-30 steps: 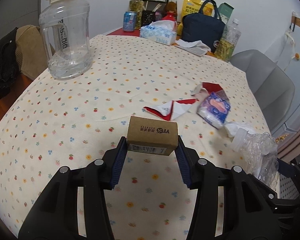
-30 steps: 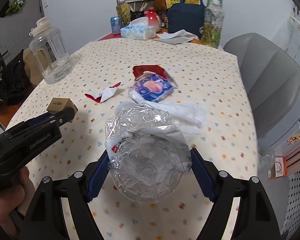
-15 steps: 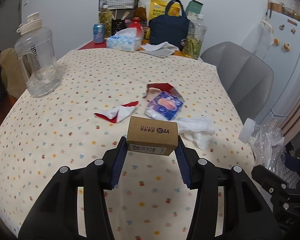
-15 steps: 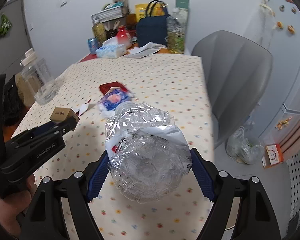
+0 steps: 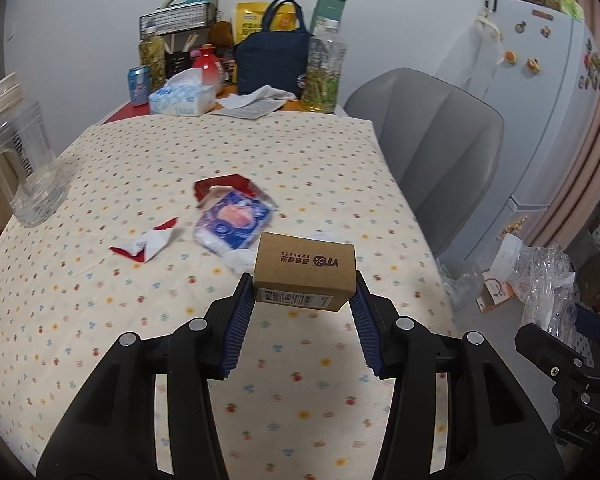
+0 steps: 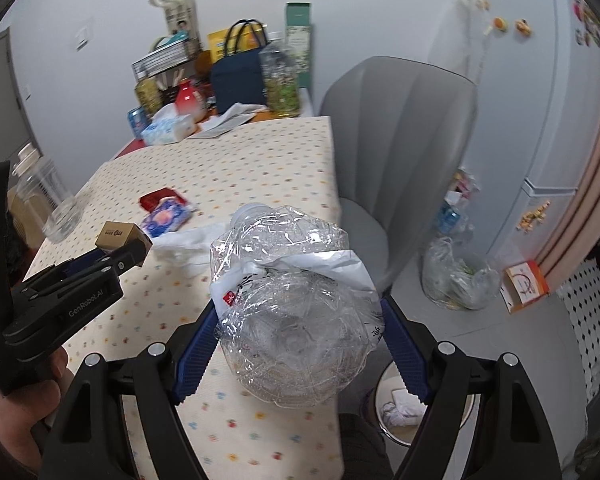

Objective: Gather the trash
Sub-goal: 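Carry the box and plastic bag over the bin while the right tool opens to drop the bag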

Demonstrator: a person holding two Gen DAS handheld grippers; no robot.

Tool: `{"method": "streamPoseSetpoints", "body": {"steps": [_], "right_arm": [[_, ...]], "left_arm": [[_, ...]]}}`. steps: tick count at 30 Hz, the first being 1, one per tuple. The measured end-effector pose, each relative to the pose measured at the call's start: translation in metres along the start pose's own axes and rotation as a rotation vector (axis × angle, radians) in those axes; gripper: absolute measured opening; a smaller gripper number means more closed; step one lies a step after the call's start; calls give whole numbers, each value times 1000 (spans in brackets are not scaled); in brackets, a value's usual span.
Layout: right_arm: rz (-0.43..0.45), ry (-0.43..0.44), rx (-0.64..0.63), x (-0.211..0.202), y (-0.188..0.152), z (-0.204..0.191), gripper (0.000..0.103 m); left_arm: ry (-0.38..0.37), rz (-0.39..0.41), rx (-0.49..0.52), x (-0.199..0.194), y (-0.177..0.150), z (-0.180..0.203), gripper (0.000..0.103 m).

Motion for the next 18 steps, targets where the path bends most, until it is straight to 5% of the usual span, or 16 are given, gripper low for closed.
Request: {"method": "streamPoseSetpoints", "body": {"steps": [18], "right_arm": [[-41, -122, 184, -7, -53, 113, 77]], "left_arm": [[-105, -88, 174, 28, -39, 119, 48]]}}
Point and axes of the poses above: each gripper's, at about its wrist camera, not at the fingertips, and x roughly the way its jaws point, z to its right, y to its top, the point moved 6 cm from there along x, roughly the way its jaws point, and after that the axes turned 15 degrees about -x, right-handed, at the moved point
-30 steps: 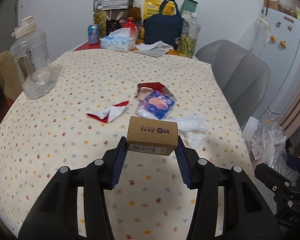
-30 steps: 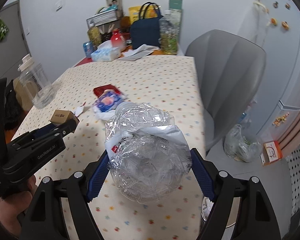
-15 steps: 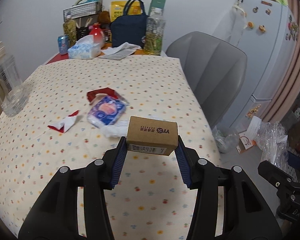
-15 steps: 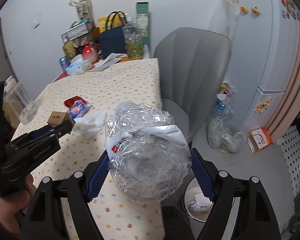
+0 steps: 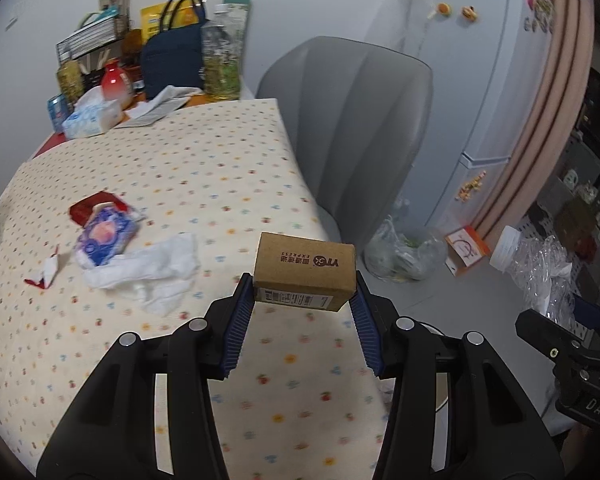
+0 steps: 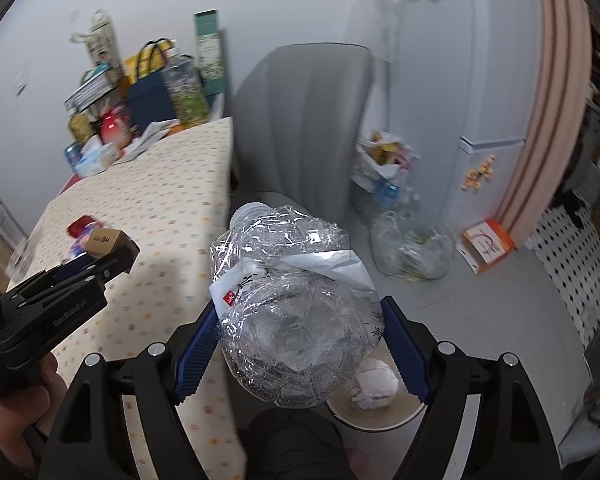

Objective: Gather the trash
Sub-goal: 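Carry the box and plastic bag over the bin while the right tool opens to drop the bag, then open the left tool over the bin to drop the brown box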

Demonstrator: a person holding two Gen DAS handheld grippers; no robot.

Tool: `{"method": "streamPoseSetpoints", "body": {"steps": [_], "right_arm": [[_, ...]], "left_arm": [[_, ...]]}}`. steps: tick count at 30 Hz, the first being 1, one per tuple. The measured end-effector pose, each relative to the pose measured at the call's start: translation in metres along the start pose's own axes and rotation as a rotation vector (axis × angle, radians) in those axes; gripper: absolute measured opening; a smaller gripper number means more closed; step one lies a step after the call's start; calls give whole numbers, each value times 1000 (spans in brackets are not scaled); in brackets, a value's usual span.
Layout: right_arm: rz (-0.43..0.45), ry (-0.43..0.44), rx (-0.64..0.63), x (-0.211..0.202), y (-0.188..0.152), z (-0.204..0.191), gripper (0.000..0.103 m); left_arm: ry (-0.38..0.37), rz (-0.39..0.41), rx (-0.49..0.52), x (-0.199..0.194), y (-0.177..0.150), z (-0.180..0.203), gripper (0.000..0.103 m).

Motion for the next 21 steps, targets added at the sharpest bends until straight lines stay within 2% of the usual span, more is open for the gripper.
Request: {"method": "streamPoseSetpoints", "body": {"steps": [14, 17, 21], "right_arm": [[-60, -57, 117, 21, -37, 78, 78], [-53, -77, 150, 20, -44, 93, 90], [-59, -82, 180, 20, -55, 106, 91]], "left_arm": [[-35, -73, 100, 39, -25, 75, 48], [-39, -83, 124, 42, -32, 86, 48], [-40, -95, 143, 45, -39, 95, 48]]}}
Point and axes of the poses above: each gripper's, at about its wrist camera, not at the fingertips, and x roughly the way its jaws point, z to its right, y to its top, the point moved 6 cm from there along x, roughly the way its jaws point, and after that the axes turned 15 degrees about -x, right-handed, at the moved point
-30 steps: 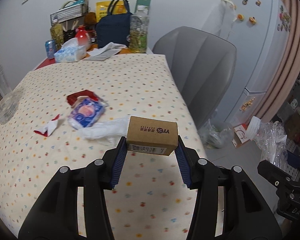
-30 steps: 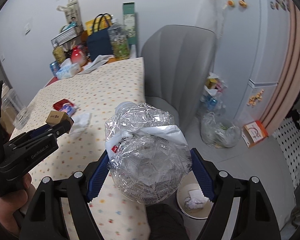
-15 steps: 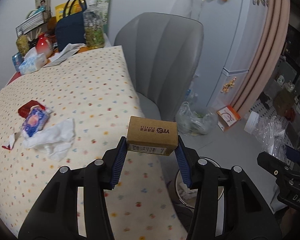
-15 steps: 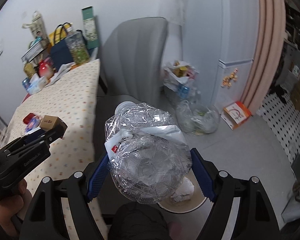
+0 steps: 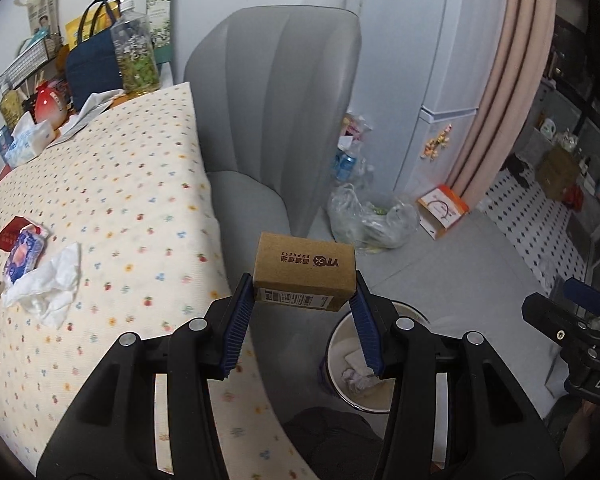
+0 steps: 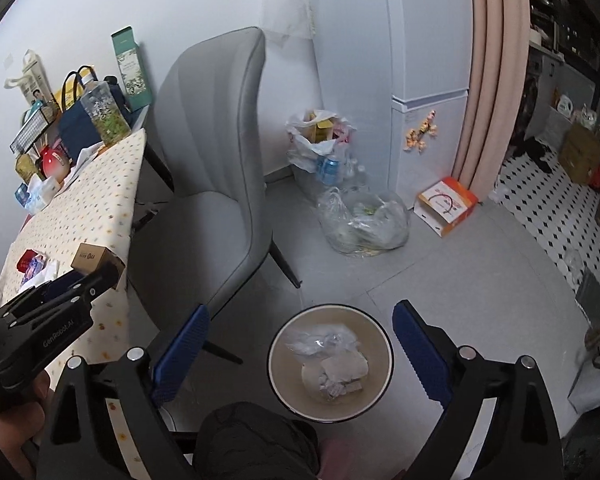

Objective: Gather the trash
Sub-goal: 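Open the left tool over the bin to drop the brown box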

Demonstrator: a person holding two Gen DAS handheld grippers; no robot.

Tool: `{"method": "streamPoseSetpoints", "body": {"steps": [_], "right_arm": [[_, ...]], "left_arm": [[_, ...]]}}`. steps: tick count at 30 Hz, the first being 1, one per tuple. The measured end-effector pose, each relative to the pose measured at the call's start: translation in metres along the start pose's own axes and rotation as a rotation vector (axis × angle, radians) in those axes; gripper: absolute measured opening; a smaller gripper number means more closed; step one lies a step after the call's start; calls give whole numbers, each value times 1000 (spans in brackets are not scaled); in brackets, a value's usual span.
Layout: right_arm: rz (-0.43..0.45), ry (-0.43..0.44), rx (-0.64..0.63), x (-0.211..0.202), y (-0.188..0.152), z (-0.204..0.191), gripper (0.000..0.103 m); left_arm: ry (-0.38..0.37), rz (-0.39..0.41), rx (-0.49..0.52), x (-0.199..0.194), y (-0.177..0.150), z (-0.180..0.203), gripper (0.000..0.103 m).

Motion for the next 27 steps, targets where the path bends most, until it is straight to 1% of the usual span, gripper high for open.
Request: {"method": "streamPoseSetpoints", "body": {"steps": [7, 13, 17, 24, 27], "right_arm": [[-7, -6, 42, 1, -12, 23, 91], [-1, -32, 92, -4, -22, 51, 91], [-5, -58, 124, -6, -31, 70, 91], [-14, -132, 163, -18, -45, 100, 91], [-20, -154, 183, -21, -51, 110, 92]], "left_arm": [[-12, -22, 36, 9, -9, 22, 48], [-39, -50, 83, 21, -19, 53, 48], [-64, -71, 113, 30, -28, 75, 48], [-129, -121, 155, 46, -44, 112, 48], [-155, -143, 185, 51, -52, 129, 49]]}}
Point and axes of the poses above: each gripper's, at about its wrist camera, not at the fingertips, and x roughly the way its jaws point, z to its right, y to its top, the point moved 6 cm from there along x, roughly the way its jaws point, and after that the axes turned 15 degrees about -x, right-handed, at the moved point
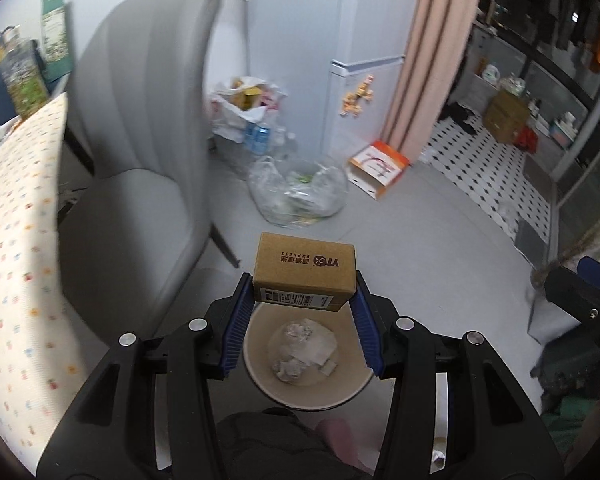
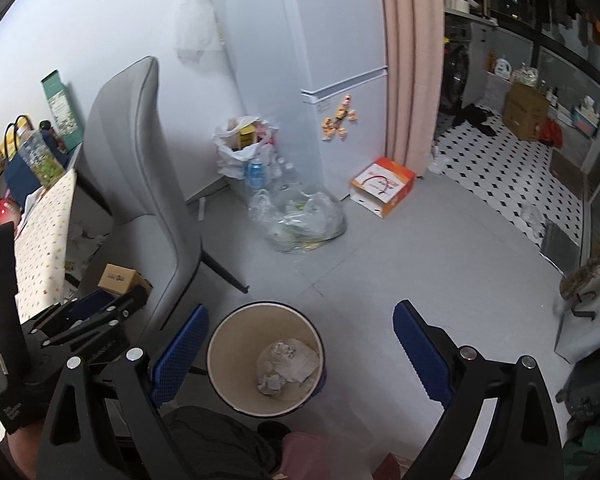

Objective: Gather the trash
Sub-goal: 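Open the left tool over the bin to drop the brown box, then move both tools back over the table toward the tissue and wrapper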

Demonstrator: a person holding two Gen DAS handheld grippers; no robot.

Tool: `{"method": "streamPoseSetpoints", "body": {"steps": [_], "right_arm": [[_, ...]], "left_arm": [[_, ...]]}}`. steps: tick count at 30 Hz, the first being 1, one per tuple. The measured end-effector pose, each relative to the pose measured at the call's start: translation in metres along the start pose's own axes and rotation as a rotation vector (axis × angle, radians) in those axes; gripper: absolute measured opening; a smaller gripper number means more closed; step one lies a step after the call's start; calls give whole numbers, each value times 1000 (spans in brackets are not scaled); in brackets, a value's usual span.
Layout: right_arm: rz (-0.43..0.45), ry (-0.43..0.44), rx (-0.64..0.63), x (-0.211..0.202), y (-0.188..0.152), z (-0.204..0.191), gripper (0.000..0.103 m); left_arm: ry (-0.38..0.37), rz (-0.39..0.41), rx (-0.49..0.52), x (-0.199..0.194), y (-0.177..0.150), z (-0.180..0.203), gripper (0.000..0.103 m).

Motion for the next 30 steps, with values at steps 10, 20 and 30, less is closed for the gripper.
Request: {"method": "streamPoseSetpoints", "body": {"steps": [10, 20, 30], "right_arm": [[1, -2, 16, 4, -1, 6, 95], [31, 18, -12, -6, 8, -15, 95], [91, 82, -114, -33, 27, -80, 95]], "left_arm": [[-26, -37, -4, 8, -2, 8, 82], [49, 38, -54, -29, 13, -32, 94], [123, 147, -144, -84, 26, -95, 94]]}}
Point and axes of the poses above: each gripper's, at about its wrist camera, not at the fingertips, and x roughly the way its jaws point, z to its right, y to its top, the point moved 6 cm from there along x, roughly the way its jaws point, and after that the axes turned 15 degrees about -x, right-handed, at the moved point
